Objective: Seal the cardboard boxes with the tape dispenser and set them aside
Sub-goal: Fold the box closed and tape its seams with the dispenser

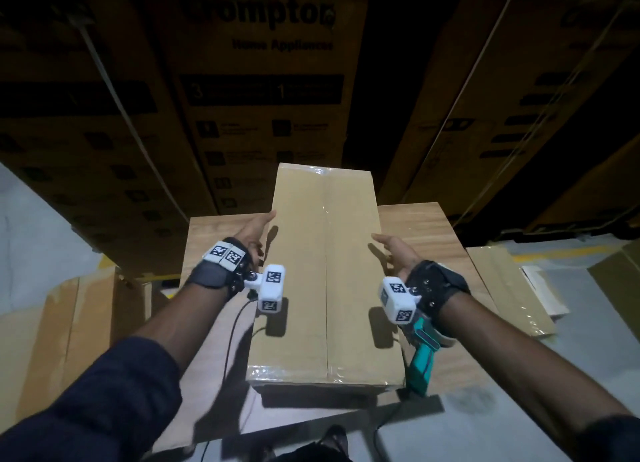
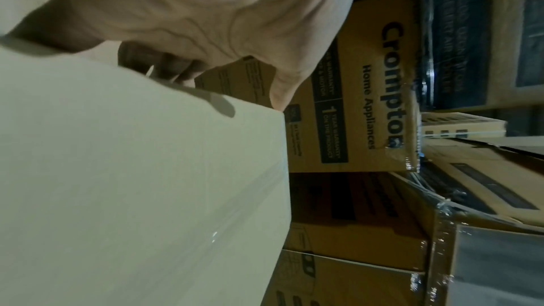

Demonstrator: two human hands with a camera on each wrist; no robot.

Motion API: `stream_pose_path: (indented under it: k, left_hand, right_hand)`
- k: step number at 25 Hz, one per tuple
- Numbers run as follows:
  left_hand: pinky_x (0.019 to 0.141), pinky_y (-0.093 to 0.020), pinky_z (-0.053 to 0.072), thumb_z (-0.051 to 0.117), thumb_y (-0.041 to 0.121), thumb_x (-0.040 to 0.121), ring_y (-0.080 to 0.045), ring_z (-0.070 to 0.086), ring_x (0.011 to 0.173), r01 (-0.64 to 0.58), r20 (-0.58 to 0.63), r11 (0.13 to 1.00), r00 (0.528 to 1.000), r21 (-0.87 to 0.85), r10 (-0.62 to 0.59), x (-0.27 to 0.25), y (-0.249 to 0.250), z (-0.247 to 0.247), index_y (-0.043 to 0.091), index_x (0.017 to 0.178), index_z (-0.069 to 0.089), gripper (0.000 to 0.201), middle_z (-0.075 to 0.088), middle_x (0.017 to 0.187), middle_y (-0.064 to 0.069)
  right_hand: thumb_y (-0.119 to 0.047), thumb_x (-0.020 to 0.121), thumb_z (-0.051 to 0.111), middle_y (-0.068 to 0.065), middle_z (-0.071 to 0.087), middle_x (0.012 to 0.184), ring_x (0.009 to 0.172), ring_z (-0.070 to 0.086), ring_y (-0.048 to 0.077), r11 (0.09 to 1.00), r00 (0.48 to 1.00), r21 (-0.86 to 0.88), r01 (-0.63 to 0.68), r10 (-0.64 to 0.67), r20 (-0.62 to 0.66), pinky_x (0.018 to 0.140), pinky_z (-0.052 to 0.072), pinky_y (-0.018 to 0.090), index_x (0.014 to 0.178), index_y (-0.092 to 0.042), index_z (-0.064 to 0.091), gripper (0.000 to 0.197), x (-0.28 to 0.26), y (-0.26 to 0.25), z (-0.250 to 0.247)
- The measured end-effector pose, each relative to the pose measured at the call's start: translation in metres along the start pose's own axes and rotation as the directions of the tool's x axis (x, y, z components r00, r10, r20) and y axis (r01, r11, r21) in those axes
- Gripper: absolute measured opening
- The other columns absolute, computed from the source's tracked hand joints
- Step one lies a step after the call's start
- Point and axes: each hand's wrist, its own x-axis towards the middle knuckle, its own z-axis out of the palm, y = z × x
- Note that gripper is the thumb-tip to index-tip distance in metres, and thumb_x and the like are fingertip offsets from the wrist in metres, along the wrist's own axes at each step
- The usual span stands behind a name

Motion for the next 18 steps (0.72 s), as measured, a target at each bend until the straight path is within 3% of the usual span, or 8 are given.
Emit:
stream_pose_path:
  k: [1, 2, 5, 8, 12, 13, 15, 18]
  left_hand:
    - [0.097, -0.046, 0.055, 0.057, 0.06, 0.095, -0.034, 0.068, 0.109, -0.026, 0.01, 0.997, 1.0, -0.069, 0.026, 0.002, -0.002, 0.006, 0.019, 0.133, 0.055, 0.056, 0.056, 0.137, -0.017]
    - [0.103, -0.041, 0.051, 0.05, 0.055, 0.101, -0.03, 0.066, 0.115, -0.041, 0.023, 0.994, 0.999, -0.097, 0.044, -0.001, -0.005, 0.012, 0.023, 0.136, 0.054, 0.048, 0.056, 0.141, -0.011]
    - [0.125, -0.039, 0.017, 0.03, 0.045, 0.111, -0.026, 0.027, 0.153, -0.108, 0.003, 0.991, 0.994, -0.084, 0.108, -0.013, -0.013, 0.031, 0.011, 0.159, 0.031, 0.059, 0.028, 0.166, -0.003]
    - [0.123, -0.04, 0.016, 0.025, 0.044, 0.112, -0.03, 0.021, 0.155, -0.071, -0.049, 0.997, 0.996, -0.018, 0.07, -0.024, -0.017, 0.038, 0.008, 0.16, 0.026, 0.06, 0.024, 0.168, -0.01]
    - [0.125, -0.039, 0.011, 0.029, 0.045, 0.112, -0.024, 0.016, 0.156, -0.099, 0.003, 0.995, 0.995, -0.003, 0.099, -0.032, -0.015, 0.036, 0.012, 0.161, 0.024, 0.06, 0.02, 0.169, -0.004]
    - [0.125, -0.04, 0.011, 0.032, 0.046, 0.111, -0.024, 0.016, 0.156, -0.11, 0.012, 0.994, 0.994, -0.007, 0.11, -0.033, -0.013, 0.034, 0.013, 0.161, 0.026, 0.06, 0.021, 0.169, -0.003]
    - [0.125, -0.044, 0.011, 0.037, 0.051, 0.109, -0.026, 0.019, 0.156, -0.138, 0.018, 0.99, 0.99, -0.022, 0.139, -0.036, 0.001, 0.026, 0.016, 0.16, 0.03, 0.063, 0.025, 0.168, -0.002]
    - [0.123, -0.048, 0.023, 0.047, 0.055, 0.102, -0.029, 0.038, 0.148, -0.202, 0.022, 0.977, 0.979, -0.075, 0.204, -0.053, 0.03, 0.018, 0.016, 0.153, 0.044, 0.064, 0.04, 0.161, -0.006]
  right_hand:
    - [-0.045, 0.096, 0.063, 0.004, 0.055, 0.14, 0.11, 0.054, 0.024, 1.0, 1.0, 0.009, -0.017, 0.017, 0.004, 0.089, 0.046, 0.037, 0.133, -0.016, 0.055, 0.048, 0.006, 0.001, 0.008]
    - [-0.049, 0.093, 0.065, 0.002, 0.05, 0.148, 0.123, 0.051, 0.025, 0.999, 1.0, -0.045, -0.005, 0.005, -0.003, 0.102, 0.043, 0.039, 0.139, -0.018, 0.055, 0.056, 0.011, 0.002, 0.012]
    - [-0.067, 0.078, 0.073, 0.007, 0.027, 0.166, 0.152, 0.024, 0.031, 0.996, 0.999, -0.088, 0.009, -0.004, 0.055, 0.123, 0.025, 0.05, 0.158, -0.019, 0.033, 0.102, 0.041, 0.005, 0.01]
    - [-0.069, 0.096, 0.048, 0.006, 0.018, 0.169, 0.155, 0.017, 0.029, 0.991, 0.998, -0.12, 0.053, -0.055, -0.008, 0.125, 0.019, 0.047, 0.162, -0.018, 0.02, 0.088, 0.022, -0.001, 0.017]
    - [-0.101, 0.045, 0.063, 0.004, 0.028, 0.167, 0.15, 0.03, 0.031, 0.997, 0.998, -0.049, 0.054, -0.052, 0.037, 0.122, 0.023, 0.058, 0.16, -0.031, 0.028, 0.139, 0.084, 0.014, -0.004]
    - [-0.1, 0.049, 0.062, 0.003, 0.026, 0.167, 0.15, 0.029, 0.031, 0.997, 0.997, -0.018, 0.069, -0.068, 0.046, 0.122, 0.021, 0.059, 0.16, -0.03, 0.027, 0.135, 0.07, 0.008, -0.001]
    - [-0.086, 0.081, 0.051, 0.006, 0.025, 0.167, 0.151, 0.027, 0.033, 0.997, 0.997, 0.014, 0.075, -0.075, -0.035, 0.121, 0.025, 0.053, 0.161, -0.023, 0.024, 0.106, 0.016, -0.015, 0.007]
    - [-0.067, 0.098, 0.047, 0.014, 0.058, 0.143, 0.125, 0.058, 0.038, 0.992, 0.994, 0.07, 0.108, -0.106, -0.023, 0.105, 0.046, 0.05, 0.142, -0.018, 0.051, 0.066, -0.046, -0.048, 0.017]
